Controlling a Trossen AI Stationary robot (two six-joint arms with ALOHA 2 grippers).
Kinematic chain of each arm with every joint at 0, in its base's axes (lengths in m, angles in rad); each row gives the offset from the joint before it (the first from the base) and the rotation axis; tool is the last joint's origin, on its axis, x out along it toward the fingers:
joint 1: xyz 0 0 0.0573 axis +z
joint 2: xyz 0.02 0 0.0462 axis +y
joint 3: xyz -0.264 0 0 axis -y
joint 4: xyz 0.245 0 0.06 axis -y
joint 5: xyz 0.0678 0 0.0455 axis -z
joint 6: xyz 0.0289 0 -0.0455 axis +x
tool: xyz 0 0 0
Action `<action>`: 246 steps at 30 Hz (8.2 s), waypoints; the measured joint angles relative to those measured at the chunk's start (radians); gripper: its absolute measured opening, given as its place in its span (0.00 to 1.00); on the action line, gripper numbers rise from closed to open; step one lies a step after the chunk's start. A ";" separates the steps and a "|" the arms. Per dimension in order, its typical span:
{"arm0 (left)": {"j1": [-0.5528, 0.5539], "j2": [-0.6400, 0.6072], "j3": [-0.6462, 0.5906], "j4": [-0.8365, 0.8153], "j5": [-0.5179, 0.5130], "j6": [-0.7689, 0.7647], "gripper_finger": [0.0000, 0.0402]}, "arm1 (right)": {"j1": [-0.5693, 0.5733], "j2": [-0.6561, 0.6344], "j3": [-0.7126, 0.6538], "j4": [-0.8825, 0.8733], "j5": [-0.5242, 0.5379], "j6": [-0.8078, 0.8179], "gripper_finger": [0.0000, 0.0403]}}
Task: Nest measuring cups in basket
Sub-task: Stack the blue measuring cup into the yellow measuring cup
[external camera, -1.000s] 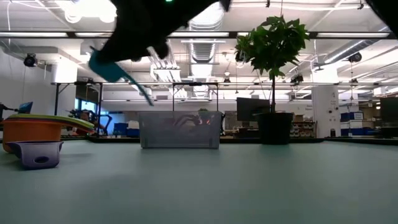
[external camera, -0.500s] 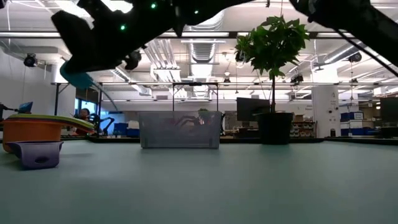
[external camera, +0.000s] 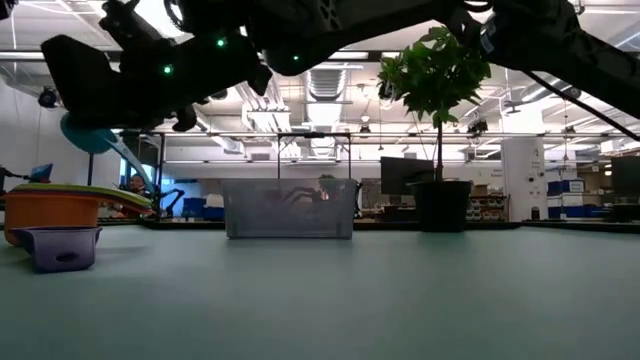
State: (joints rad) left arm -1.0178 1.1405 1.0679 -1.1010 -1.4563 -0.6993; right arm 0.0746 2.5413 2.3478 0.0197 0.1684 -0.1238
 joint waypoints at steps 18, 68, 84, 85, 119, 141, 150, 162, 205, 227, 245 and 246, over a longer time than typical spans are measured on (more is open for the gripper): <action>0.000 0.000 0.000 0.000 0.000 0.006 0.11 | -0.006 0.045 0.000 0.156 -0.065 0.018 0.02; 0.000 0.000 0.000 0.001 -0.028 0.009 0.11 | -0.011 0.036 0.008 0.002 -0.116 -0.192 0.15; 0.000 0.001 0.000 0.021 0.002 -0.012 0.11 | 0.013 -0.105 0.007 -0.354 -0.112 -0.342 0.08; 0.000 0.001 0.000 0.022 0.003 -0.016 0.11 | 0.018 -0.123 0.007 -0.399 -0.107 -0.346 0.06; 0.118 0.085 0.010 0.099 0.002 -0.039 0.10 | 0.154 -0.835 -1.121 0.125 0.015 -0.258 0.02; 1.226 0.131 -0.030 -0.178 0.898 -0.119 0.10 | 0.154 -1.290 -1.551 0.429 -0.098 -0.383 0.02; 1.324 0.130 -0.183 -0.171 0.908 -0.156 0.10 | 0.154 -1.282 -1.552 0.428 -0.098 -0.384 0.02; 1.320 0.130 -0.385 0.001 1.031 -0.209 0.10 | 0.154 -1.282 -1.552 0.435 -0.098 -0.371 0.02; 1.178 0.146 -0.362 -0.032 1.029 -0.330 0.00 | 0.154 -1.281 -1.552 0.433 -0.091 -0.356 0.02; 1.031 0.156 -0.260 -0.017 0.976 -0.285 0.00 | 0.154 -1.281 -1.552 0.430 -0.090 -0.350 0.02; 0.967 0.234 -0.256 0.063 1.063 -0.282 0.00 | 0.154 -1.281 -1.552 0.424 -0.088 -0.348 0.02; 0.961 0.237 -0.249 0.062 1.074 -0.282 0.00 | 0.154 -1.281 -1.552 0.424 -0.088 -0.348 0.02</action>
State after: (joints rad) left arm -0.0566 1.3774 0.8190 -1.0387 -0.3820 -0.9813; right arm 0.2287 1.2602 0.7956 0.4442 0.0799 -0.4717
